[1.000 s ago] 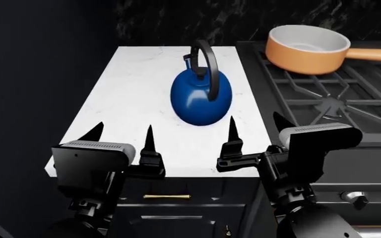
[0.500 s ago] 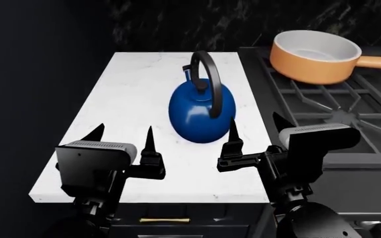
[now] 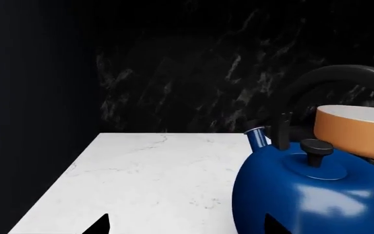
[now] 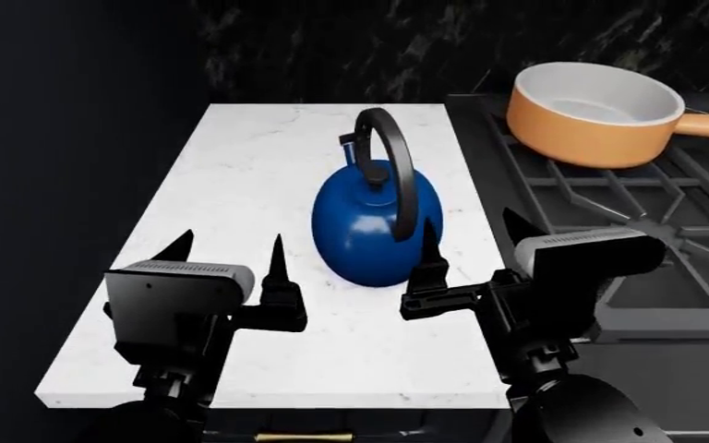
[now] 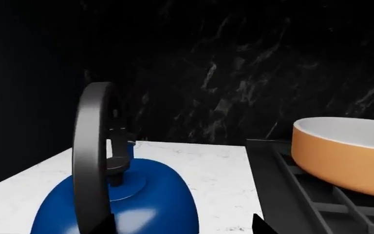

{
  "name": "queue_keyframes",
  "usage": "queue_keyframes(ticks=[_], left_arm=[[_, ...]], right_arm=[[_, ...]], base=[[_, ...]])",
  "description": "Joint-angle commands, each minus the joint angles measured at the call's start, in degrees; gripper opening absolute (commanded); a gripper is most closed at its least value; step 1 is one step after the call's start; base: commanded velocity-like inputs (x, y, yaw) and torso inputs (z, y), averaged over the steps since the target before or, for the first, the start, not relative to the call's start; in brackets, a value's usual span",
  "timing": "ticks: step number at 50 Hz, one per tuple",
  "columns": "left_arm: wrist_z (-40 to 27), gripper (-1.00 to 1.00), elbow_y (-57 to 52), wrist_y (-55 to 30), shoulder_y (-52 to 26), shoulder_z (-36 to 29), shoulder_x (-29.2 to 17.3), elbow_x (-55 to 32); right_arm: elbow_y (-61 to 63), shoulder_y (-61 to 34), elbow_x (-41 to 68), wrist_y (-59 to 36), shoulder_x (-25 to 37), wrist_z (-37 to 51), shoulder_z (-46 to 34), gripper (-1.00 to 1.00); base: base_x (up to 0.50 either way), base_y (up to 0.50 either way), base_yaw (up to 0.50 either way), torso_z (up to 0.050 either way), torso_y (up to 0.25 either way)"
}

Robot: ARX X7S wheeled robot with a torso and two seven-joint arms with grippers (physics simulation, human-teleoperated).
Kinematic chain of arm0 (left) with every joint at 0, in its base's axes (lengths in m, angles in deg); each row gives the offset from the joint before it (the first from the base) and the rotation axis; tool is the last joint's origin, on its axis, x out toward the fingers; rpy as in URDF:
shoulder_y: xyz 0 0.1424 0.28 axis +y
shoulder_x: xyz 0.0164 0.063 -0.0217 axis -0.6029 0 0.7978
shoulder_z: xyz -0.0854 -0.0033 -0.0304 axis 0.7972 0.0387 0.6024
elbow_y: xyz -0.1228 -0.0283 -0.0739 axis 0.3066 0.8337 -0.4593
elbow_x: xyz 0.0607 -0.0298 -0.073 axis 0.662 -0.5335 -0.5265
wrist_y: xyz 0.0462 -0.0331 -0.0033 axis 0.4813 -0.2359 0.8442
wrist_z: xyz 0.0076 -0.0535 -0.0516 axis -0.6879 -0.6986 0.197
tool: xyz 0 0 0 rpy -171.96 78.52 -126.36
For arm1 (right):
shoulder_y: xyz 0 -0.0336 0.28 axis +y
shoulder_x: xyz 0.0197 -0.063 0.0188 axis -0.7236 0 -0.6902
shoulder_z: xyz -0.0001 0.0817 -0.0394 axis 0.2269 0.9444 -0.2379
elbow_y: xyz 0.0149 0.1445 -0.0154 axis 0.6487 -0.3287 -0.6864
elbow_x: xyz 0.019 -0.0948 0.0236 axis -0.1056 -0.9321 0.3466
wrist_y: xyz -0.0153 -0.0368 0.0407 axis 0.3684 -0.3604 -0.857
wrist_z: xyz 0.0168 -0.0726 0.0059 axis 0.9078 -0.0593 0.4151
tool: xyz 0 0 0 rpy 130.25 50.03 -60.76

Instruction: Pick the kettle from the counter and place it on a stove burner. Then turn the burner on.

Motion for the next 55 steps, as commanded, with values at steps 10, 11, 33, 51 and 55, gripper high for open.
queue_keyframes(ticks=[10,11,33,51,55], left_arm=[[-0.13,1.00,0.93,1.11,0.43,-0.48,-0.24,0.04],[-0.14,1.00,0.95,1.14,0.44,-0.48,-0.25,0.01],[-0.26,1.00,1.51,2.72,1.56,-0.59,-0.58,-0.13],[-0.54,1.00,2.01,3.27,1.71,-0.60,-0.70,-0.46],[-0.11,1.00,3.24,4.31,2.02,-0.81,-0.74,-0.10]], right_arm=[[3.75,-8.86,9.50,-10.76,1.43,-0.86,1.27,1.00],[3.65,-9.66,10.19,-11.86,1.52,-0.89,1.26,1.00],[-6.71,-25.19,17.73,-24.38,1.87,-3.25,0.42,1.00],[-19.68,-33.95,14.10,-21.23,1.11,-10.61,-6.85,1.00],[-25.11,-35.57,13.14,-17.31,-0.65,-15.16,-9.15,1.00]], base=[[0.00,0.00,0.00,0.000,0.000],[0.00,0.00,0.00,0.000,0.000],[0.00,0.00,0.00,0.000,0.000],[0.00,0.00,0.00,0.000,0.000],[0.00,0.00,0.00,0.000,0.000]])
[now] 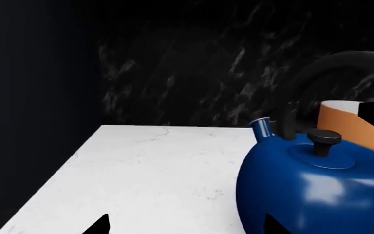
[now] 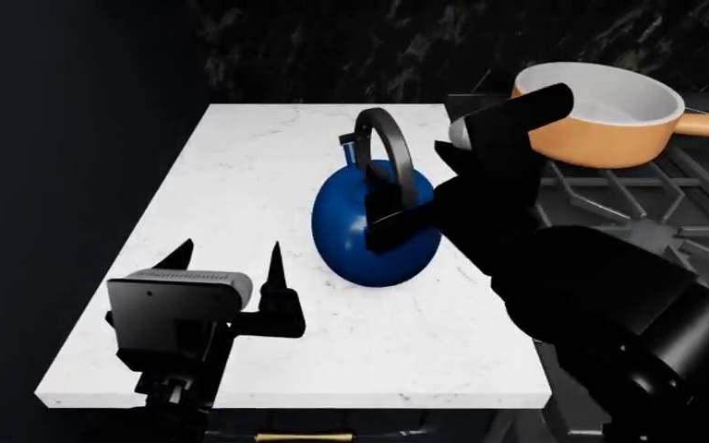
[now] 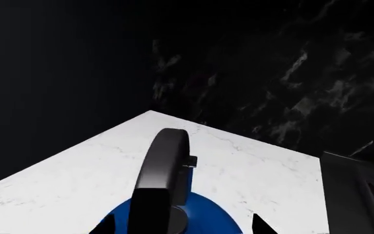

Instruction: Pick the kettle from the counter and place it on a stove burner. Then turn the burner on.

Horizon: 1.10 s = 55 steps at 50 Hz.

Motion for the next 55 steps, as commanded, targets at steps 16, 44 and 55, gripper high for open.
queue_keyframes(ticks=[16,44,55], left_arm=[[0.13,1.00,1.74,1.56,0.31,-0.98,-0.21,0.38],[0.07,1.00,3.67,3.00,0.39,-2.25,-0.38,0.84],[-0.13,1.00,3.72,3.04,0.29,-2.61,-0.55,0.74]], right_arm=[[-11.03,-5.27,-1.92,6.04,-1.86,-7.73,-5.02,1.00],[-20.59,-8.02,-5.59,11.88,-2.93,-10.82,-7.73,-1.00],[-19.23,-7.36,-5.27,12.10,-2.22,-10.29,-7.45,-1.00]], base=[[0.00,0.00,0.00,0.000,0.000],[0.00,0.00,0.00,0.000,0.000],[0.00,0.00,0.00,0.000,0.000]])
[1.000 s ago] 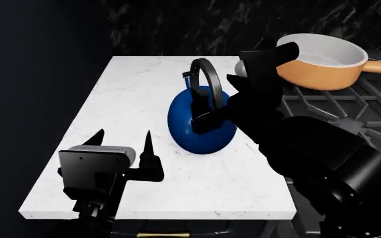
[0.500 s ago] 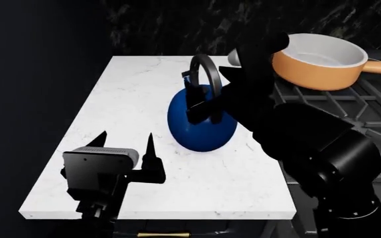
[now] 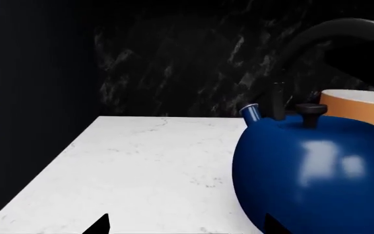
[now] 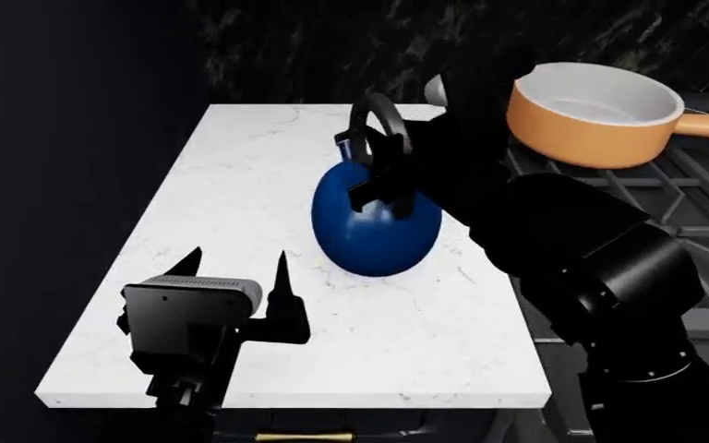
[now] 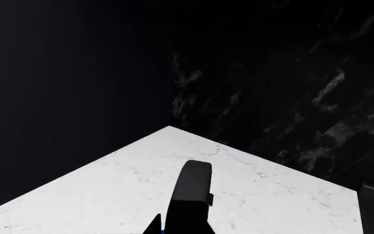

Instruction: Pick the kettle from the counter and place it on a stove burner. Then turn the burner on.

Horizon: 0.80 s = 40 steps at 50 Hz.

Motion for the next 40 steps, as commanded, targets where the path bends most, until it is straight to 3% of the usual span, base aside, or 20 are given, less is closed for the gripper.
queue_keyframes(ticks=[1,25,40], left_arm=[[-0.14,1.00,0.31,0.21,-0.12,-0.39,-0.09,-0.07],[-0.49,1.00,-0.51,0.74,0.44,-0.09,-0.82,-1.01],[-0.96,1.00,-2.72,0.44,0.73,0.53,-1.46,-2.35]], right_arm=[[-0.82,1.52,0.08,0.44,0.49,1.43,-1.24,-1.00],[4.89,1.22,-1.22,1.93,1.82,5.16,-0.26,-1.00],[11.35,-1.61,1.67,-4.68,2.36,9.57,1.45,-1.00]], base=[[0.00,0.00,0.00,0.000,0.000],[0.00,0.00,0.00,0.000,0.000],[0.00,0.00,0.00,0.000,0.000]])
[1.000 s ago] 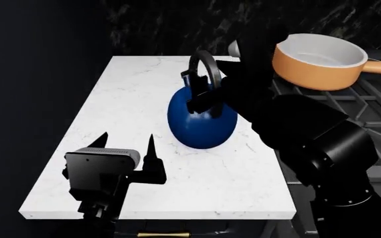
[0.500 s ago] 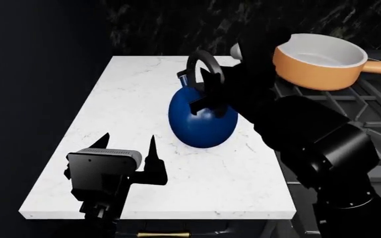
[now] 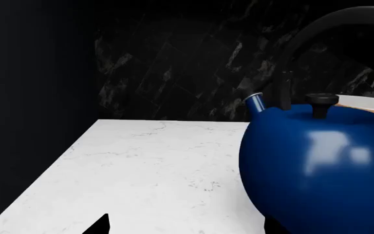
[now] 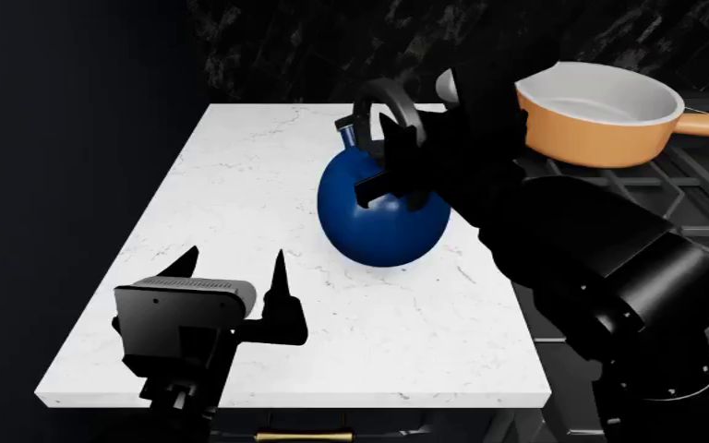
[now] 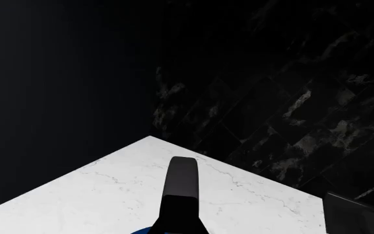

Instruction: Pick the kettle from the counter and place it on a stove burner. Then turn the burner on.

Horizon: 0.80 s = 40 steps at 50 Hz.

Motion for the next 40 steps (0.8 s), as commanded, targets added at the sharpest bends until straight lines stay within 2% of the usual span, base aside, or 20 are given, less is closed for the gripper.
queue_keyframes(ticks=[1,14,40], left_arm=[[-0.22,1.00,-1.17,0.15,0.36,0.39,-0.39,-0.85],[-0.79,1.00,-2.36,-0.07,0.67,0.49,-0.76,-1.42],[-0.80,1.00,-0.98,0.28,-0.50,-1.08,-0.64,-1.04]], right_arm=[[4.84,-2.36,0.42,-3.31,0.34,3.07,1.72,-1.00],[11.18,-2.15,3.87,-8.62,1.76,6.80,4.37,-1.00],[10.47,-1.08,3.72,-7.34,3.25,7.18,5.15,-1.00]], base=[[0.00,0.00,0.00,0.000,0.000],[0.00,0.00,0.00,0.000,0.001],[0.00,-0.13,0.00,0.000,0.001]])
